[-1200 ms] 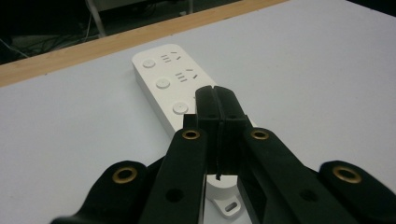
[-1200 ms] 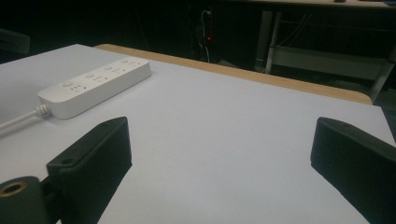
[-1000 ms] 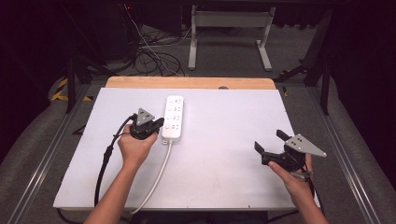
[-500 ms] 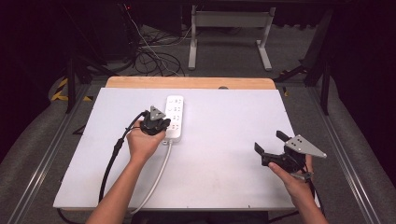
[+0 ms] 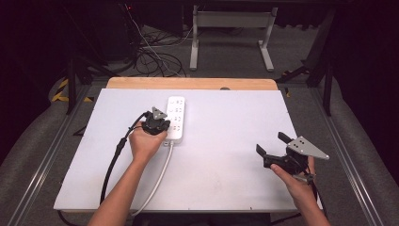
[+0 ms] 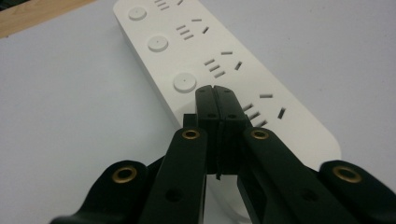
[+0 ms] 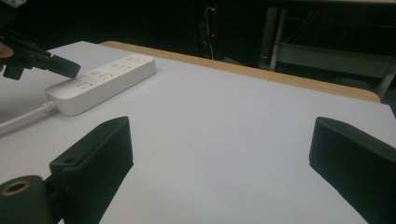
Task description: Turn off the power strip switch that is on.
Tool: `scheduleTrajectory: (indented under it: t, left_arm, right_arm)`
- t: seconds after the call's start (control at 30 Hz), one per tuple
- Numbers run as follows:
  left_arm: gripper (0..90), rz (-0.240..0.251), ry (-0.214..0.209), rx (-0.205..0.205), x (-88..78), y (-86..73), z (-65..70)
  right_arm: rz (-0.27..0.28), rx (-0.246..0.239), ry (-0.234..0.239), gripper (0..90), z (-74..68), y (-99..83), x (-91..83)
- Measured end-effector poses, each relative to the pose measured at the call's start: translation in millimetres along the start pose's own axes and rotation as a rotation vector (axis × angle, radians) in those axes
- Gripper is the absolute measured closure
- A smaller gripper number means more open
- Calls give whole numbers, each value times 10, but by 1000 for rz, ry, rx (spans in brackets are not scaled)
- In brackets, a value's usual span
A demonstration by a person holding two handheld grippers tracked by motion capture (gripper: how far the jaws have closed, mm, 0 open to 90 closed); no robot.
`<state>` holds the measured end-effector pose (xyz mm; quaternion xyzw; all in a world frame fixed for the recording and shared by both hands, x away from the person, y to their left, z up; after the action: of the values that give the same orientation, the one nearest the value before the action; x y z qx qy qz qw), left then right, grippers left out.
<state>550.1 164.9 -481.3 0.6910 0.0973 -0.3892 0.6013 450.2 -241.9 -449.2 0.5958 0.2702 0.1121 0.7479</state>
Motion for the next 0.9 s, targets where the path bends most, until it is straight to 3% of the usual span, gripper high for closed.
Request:
scheduleTrajectory:
  t: [0.07, 0.33, 0.9]
  left_arm:
    - [900, 4, -15, -4, 0, 6, 7]
    - [900, 3, 2, 6, -10, 7, 32]
    - [900, -21, -18, -3, 18, -19, 11]
  right_arm:
    - [1, 1, 2, 65, -5, 1, 8]
    - [1, -5, 4, 66, -9, 10, 2]
    - [-4, -4, -1, 68, -10, 8, 1]
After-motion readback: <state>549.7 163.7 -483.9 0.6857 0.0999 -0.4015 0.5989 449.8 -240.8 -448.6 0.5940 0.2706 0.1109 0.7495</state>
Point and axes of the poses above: each handheld gripper's, and its own axes: x roughly forward along the jaws, y roughly out of its top, z roughly to its right, the point moved 3 cm from there along x, roughly forward along the jaws, and after that the axes turned 8 degrees about -x, right-handed, at the moved point
